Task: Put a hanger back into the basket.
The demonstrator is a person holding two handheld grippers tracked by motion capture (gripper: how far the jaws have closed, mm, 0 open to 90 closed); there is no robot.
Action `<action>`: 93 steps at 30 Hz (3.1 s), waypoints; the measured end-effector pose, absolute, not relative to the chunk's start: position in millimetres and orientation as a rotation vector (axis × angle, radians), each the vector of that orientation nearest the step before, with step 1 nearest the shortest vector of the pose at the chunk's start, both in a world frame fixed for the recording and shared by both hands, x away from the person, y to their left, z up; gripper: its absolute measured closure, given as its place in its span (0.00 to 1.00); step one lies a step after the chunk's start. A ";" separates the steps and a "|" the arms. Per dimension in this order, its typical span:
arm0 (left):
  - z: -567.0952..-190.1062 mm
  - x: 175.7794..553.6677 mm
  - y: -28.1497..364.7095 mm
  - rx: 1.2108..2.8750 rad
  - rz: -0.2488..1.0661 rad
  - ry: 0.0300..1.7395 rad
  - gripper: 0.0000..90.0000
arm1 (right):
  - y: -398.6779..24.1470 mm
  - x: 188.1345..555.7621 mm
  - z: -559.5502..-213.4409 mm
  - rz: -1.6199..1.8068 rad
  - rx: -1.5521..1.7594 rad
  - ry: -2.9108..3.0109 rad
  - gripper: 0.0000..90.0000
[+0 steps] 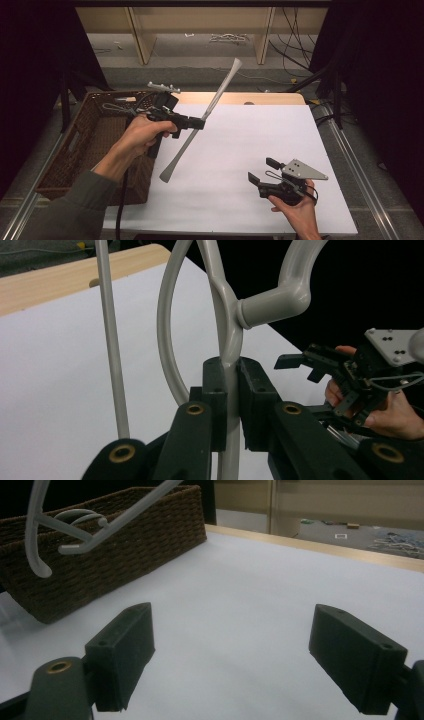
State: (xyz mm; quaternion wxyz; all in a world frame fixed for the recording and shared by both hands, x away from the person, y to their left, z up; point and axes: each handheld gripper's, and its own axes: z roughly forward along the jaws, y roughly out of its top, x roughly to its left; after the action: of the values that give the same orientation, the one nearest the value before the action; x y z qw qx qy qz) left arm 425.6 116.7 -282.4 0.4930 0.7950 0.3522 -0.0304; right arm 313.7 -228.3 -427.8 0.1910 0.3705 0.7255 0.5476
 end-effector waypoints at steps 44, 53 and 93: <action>-262.4 418.1 280.6 1.848 0.152 1.052 0.92 | -226.8 315.0 -430.7 1.525 1.045 2.042 0.21; -287.4 414.5 319.3 1.833 0.164 1.094 0.92 | -225.7 315.5 -431.5 1.546 1.039 2.044 0.21; -377.0 415.4 345.6 2.147 0.168 1.177 0.92 | -226.6 315.6 -432.1 1.531 1.053 2.052 0.21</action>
State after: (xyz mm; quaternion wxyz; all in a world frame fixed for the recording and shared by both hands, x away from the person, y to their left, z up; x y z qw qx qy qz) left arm 415.4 345.6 -377.0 0.3368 0.8237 0.4515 0.0646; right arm 315.6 -226.6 -432.1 0.1857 0.3736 0.7285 0.5433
